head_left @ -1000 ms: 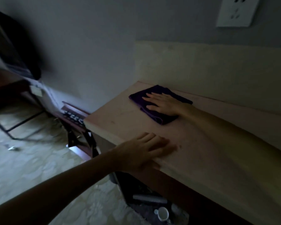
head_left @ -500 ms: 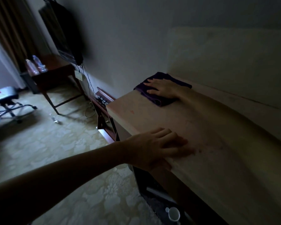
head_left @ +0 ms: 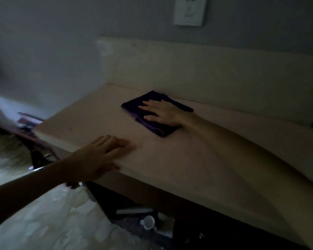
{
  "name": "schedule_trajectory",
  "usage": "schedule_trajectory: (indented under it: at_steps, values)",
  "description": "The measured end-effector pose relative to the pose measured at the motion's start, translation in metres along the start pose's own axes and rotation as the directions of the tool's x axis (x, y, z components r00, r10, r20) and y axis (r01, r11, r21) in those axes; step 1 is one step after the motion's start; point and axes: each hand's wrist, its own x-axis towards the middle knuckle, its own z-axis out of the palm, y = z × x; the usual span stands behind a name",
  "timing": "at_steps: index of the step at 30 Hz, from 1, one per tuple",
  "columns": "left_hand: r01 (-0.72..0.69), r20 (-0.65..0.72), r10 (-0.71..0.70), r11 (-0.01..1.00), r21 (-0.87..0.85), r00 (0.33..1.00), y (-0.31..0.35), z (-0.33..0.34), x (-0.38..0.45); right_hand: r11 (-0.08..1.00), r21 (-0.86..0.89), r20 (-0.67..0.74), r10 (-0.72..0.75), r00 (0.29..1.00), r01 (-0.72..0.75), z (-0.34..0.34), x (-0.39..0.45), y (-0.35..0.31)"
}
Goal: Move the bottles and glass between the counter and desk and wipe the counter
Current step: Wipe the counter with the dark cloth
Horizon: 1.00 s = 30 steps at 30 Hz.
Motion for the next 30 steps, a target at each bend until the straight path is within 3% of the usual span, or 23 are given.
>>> schedule_trajectory:
  at_steps: [5,13,26,30]
  values:
    - [-0.019,-0.080,0.019,1.000,0.008,0.997,0.000,0.005,0.002,0.957,-0.001,-0.012,0.289,0.957,-0.289,-0.001,-0.154,0.040]
    - [0.064,-0.161,-0.059,0.998,0.028,0.985,0.014,0.011,0.002,0.787,0.044,-0.023,0.616,0.787,-0.615,0.011,-0.340,0.036]
    - [0.031,-0.156,-0.029,0.999,0.009,0.987,0.013,0.006,0.000,0.555,0.087,-0.041,0.832,0.554,-0.827,0.023,-0.402,-0.031]
    - [0.043,-0.123,-0.053,0.996,-0.083,0.991,0.012,0.004,-0.001,0.544,0.086,-0.058,0.839,0.541,-0.834,0.025,-0.369,-0.058]
